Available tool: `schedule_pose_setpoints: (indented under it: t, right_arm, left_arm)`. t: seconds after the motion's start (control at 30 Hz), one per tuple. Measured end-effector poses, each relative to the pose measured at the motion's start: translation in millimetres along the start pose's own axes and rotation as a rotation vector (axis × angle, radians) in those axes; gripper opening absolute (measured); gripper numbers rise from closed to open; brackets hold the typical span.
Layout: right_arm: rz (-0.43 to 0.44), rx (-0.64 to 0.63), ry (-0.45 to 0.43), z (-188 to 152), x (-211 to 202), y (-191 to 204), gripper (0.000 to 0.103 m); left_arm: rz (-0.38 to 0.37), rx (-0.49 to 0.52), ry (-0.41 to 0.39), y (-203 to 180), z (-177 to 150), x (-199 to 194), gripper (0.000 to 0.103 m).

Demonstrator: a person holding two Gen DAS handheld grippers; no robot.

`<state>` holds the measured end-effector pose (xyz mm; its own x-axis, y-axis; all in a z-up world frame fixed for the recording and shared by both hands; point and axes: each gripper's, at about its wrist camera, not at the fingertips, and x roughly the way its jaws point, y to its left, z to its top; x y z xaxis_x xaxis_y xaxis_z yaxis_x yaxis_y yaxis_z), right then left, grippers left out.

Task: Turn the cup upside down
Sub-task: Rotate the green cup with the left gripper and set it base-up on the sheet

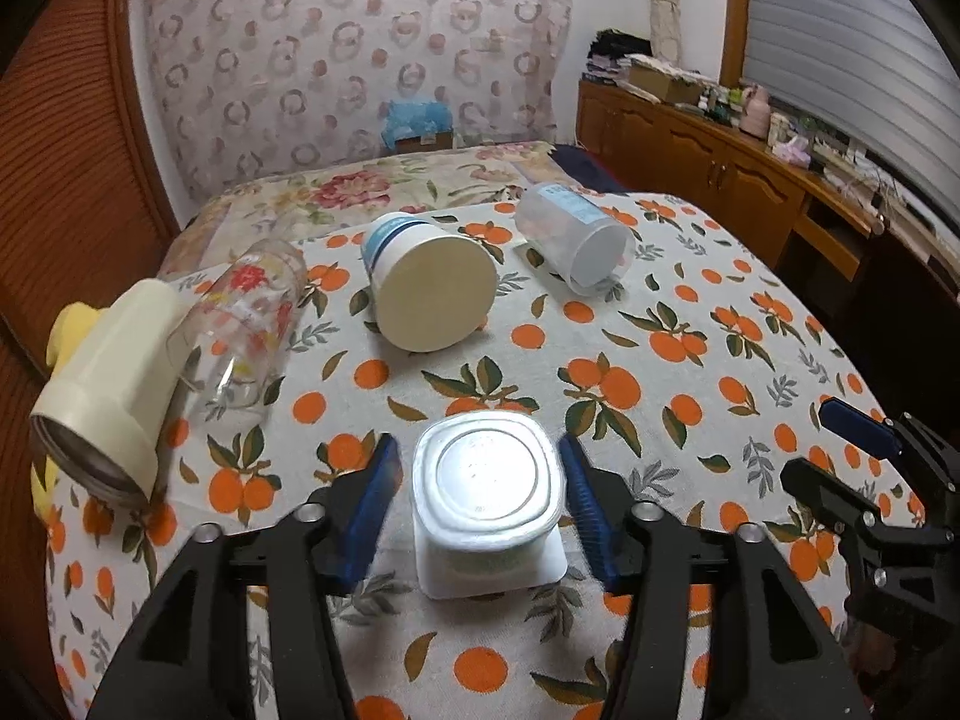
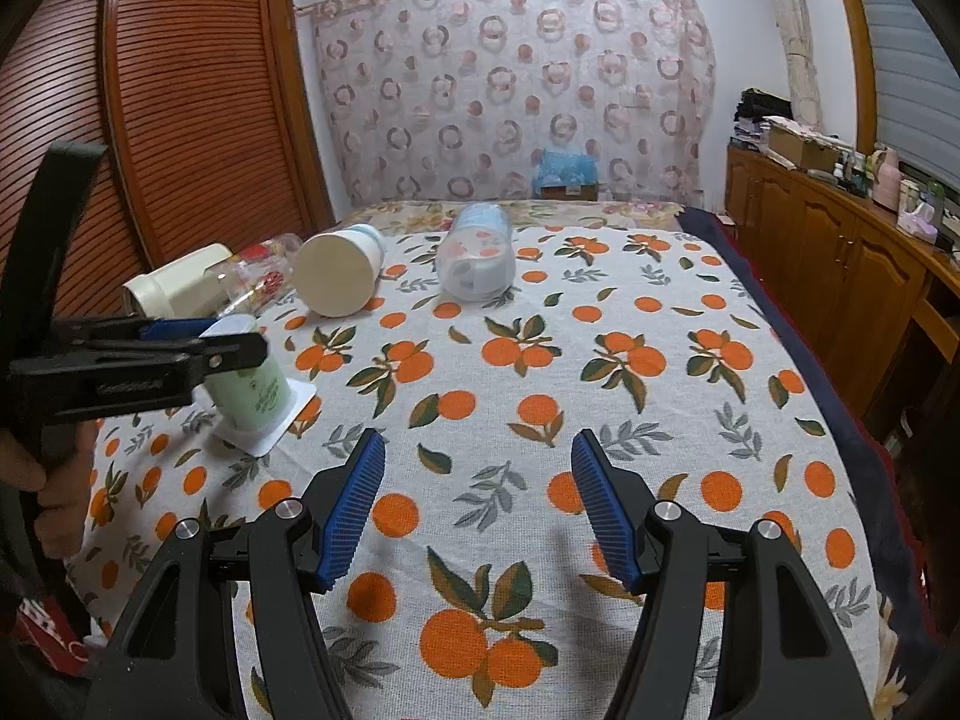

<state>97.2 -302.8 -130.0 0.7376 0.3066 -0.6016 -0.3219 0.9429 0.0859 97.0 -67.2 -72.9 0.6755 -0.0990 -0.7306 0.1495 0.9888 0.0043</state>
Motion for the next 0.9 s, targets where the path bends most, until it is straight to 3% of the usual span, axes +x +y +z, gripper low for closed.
schedule_pose_setpoints:
  t: [0.43, 0.6, 0.7, 0.9]
  right_arm:
    - [0.0, -0.01, -0.017, 18, 1, 16, 0.067]
    - [0.0, -0.01, -0.014, 20, 3, 18, 0.068]
    - [-0.003, -0.01, -0.021, 21, 3, 19, 0.082]
    - [-0.006, -0.011, -0.02, 23, 6, 23, 0.097]
  left_arm:
    - [-0.01, -0.055, -0.056, 12, -19, -29, 0.091]
    - [0.014, -0.045, -0.069, 12, -23, -39, 0.095]
    - [0.01, -0.052, -0.066, 13, -26, -41, 0.095]
    - [0.031, -0.067, -0.057, 17, -32, -45, 0.095]
